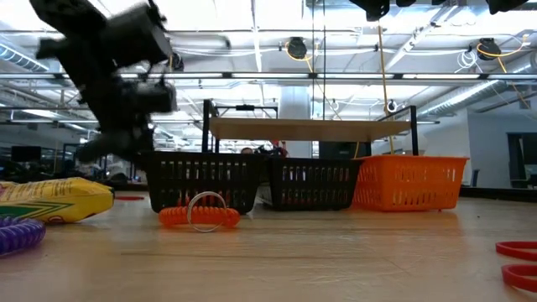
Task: Pick & Place Office Desk Supplies
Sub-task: Put the yellow crayon bag into the orange bin
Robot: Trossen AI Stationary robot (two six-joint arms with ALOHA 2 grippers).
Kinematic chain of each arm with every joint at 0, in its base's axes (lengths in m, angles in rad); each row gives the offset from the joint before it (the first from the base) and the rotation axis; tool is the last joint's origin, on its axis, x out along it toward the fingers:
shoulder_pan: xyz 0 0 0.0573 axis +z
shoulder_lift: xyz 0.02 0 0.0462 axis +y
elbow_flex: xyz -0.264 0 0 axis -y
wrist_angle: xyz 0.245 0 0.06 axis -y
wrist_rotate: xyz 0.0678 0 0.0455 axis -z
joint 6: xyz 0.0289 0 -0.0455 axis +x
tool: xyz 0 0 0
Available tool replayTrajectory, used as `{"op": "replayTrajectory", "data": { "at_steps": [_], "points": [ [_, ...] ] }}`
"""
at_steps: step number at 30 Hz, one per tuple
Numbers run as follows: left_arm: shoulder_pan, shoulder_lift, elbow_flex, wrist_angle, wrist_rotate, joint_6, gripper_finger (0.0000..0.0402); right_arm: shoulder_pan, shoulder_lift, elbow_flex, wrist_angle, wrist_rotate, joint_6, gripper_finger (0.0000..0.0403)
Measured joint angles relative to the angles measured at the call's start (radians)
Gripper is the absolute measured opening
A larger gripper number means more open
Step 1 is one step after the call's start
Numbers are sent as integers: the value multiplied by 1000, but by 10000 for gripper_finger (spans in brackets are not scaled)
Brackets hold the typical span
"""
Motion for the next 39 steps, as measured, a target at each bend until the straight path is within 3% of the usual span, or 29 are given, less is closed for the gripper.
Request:
{"op": "replayTrajectory", "data": {
  "at_steps": [4, 11, 20, 29, 39],
  "points": [
    [-63, -108, 0, 2, -87, -18, 0, 0, 0, 0, -1, 21, -2, 219],
    [-158, -270, 2, 126, -143, -8, 0, 0, 0, 0, -1, 21, -6, 219],
    [-249, -344, 2, 443, -165, 105, 0, 0, 0, 0, -1, 21, -7, 219],
    [-283, -324, 3, 768, 26, 136, 0, 0, 3, 0, -29, 16, -133, 219],
    [-203, -289, 3, 808, 167, -22, 0, -15, 105, 0, 87, 21, -404, 219]
  ]
}}
